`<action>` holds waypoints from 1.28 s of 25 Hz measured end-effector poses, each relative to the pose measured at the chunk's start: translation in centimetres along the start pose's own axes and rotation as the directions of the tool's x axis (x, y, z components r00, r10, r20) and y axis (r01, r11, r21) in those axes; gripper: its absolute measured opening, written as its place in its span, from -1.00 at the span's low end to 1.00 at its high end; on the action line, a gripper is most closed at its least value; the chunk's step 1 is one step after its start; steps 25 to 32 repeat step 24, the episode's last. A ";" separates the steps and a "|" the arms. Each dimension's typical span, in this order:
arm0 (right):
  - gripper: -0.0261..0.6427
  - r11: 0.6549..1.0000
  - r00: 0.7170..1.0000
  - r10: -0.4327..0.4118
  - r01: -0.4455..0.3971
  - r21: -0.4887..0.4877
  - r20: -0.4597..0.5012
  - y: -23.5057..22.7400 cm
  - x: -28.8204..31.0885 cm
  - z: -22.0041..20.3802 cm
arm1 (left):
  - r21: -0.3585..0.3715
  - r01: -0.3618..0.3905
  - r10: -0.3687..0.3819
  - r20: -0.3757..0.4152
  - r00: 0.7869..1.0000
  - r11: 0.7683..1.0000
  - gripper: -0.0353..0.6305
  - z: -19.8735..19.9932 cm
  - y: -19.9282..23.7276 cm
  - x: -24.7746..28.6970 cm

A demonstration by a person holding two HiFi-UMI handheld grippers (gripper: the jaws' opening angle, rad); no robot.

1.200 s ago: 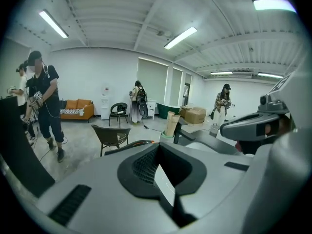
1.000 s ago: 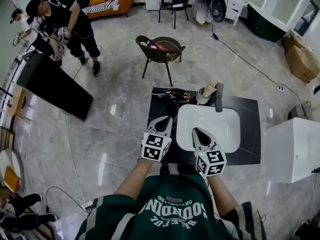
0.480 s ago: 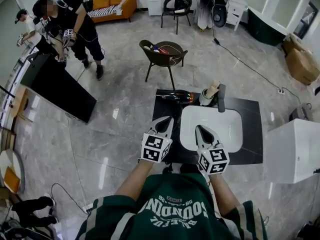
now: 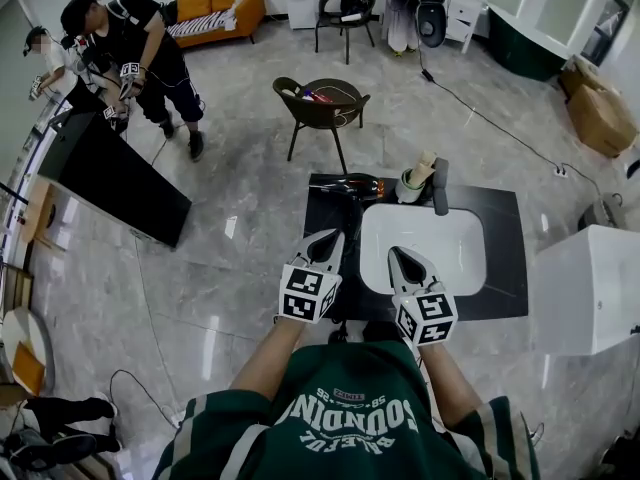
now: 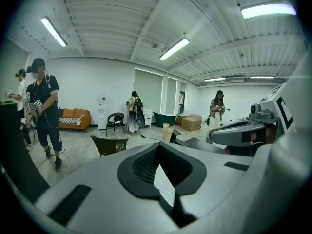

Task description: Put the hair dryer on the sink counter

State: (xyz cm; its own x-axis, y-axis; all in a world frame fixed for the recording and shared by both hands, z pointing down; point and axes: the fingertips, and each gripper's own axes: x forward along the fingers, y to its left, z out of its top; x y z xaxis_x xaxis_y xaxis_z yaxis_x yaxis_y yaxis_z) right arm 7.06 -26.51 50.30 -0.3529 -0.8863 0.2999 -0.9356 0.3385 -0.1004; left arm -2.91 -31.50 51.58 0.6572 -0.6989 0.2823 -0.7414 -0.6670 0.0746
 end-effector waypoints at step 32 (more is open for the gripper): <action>-0.80 0.999 0.999 0.026 -0.028 -0.044 -0.044 0.2 0.5 -0.5 | -0.034 0.006 -0.007 -0.010 1.000 0.999 -0.86 -0.9 0.0 0.8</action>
